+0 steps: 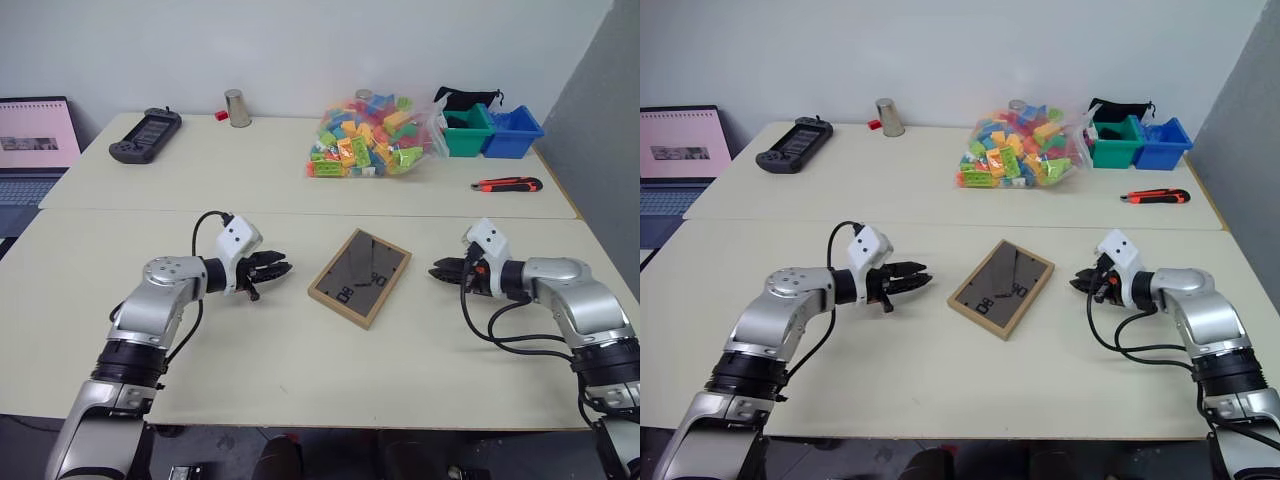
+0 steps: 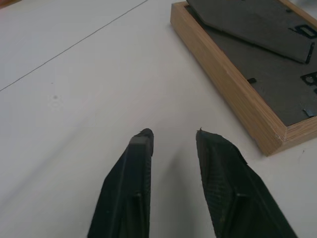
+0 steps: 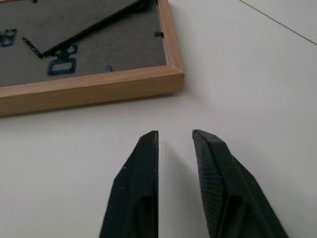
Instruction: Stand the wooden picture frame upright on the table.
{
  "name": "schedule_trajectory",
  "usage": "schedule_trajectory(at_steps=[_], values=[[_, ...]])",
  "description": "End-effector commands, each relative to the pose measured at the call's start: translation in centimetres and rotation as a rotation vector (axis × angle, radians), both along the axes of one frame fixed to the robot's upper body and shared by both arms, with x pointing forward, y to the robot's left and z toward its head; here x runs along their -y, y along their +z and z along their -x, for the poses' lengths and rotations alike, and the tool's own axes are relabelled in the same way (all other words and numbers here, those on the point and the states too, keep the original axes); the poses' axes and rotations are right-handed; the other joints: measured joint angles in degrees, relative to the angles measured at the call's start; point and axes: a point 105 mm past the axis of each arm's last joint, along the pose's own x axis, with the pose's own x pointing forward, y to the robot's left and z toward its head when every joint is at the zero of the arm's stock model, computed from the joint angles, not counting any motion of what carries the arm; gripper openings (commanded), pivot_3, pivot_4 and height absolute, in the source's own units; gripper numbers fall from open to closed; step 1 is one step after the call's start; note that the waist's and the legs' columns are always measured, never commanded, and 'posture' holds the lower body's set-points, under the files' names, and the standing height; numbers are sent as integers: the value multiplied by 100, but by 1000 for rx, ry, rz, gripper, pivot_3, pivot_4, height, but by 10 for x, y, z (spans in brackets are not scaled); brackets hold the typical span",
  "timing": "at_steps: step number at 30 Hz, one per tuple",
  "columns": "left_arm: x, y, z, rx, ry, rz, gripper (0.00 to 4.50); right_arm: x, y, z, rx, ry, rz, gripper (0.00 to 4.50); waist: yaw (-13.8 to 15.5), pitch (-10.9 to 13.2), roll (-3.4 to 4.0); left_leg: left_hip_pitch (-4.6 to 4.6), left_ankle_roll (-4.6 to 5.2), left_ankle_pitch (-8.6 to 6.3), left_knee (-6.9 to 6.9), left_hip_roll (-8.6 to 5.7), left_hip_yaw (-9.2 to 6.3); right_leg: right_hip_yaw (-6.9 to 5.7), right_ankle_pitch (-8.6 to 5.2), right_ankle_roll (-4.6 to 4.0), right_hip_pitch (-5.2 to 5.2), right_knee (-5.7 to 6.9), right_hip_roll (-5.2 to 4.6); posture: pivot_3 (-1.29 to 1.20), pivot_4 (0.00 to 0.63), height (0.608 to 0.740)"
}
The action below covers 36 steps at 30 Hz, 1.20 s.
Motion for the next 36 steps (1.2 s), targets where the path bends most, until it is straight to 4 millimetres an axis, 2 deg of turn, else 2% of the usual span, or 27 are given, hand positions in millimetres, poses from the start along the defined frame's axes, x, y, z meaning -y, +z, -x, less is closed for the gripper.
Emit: schedule_trajectory(at_steps=[1,2,4,7,14,24,28,32,36], values=[[17,2,-5,43,-40,-4,465,-12,2,-5,46,-1,3,14,-1,0,0,0,0,0,0,-1,0,0,0,0,0,1,0,0,150,740],[20,-1,-4,39,-50,-9,188,-15,1,-7,51,-10,3,0,-5,0,0,0,0,0,1,-1,0,1,0,0,0,2,0,0,150,740],[28,-5,0,23,-86,-15,25,-23,0,-9,54,-13,-13,0,-16,0,0,0,0,0,1,-1,0,0,0,0,-1,5,0,0,150,740],[36,-5,6,6,-130,5,25,-32,1,-11,60,-9,-38,0,-11,0,0,2,0,0,0,-1,-1,0,0,0,-2,12,1,0,150,740],[40,-9,23,-29,-192,-10,25,-45,-1,-15,71,-3,-46,0,-20,0,0,4,0,1,1,-1,-2,0,0,0,-1,18,0,0,150,740],[47,-9,51,-70,-254,-6,25,-77,4,-17,86,51,-87,0,-18,0,0,5,0,0,1,-1,-2,0,-1,0,-2,22,0,0,150,740],[45,-10,54,-72,-242,-21,25,-74,2,-16,86,52,-76,0,-16,0,0,5,0,0,1,-1,-3,0,-1,0,-2,21,0,0,150,740],[26,-13,40,-50,-152,-69,25,-55,3,-18,88,28,-37,0,-12,0,0,6,0,0,1,-1,-2,0,-1,0,-2,21,0,0,150,740],[20,-12,32,-33,-114,-81,25,-55,5,-12,78,60,-37,0,-13,0,0,6,1,0,1,-1,-2,0,-1,-1,-2,20,1,0,150,740]])
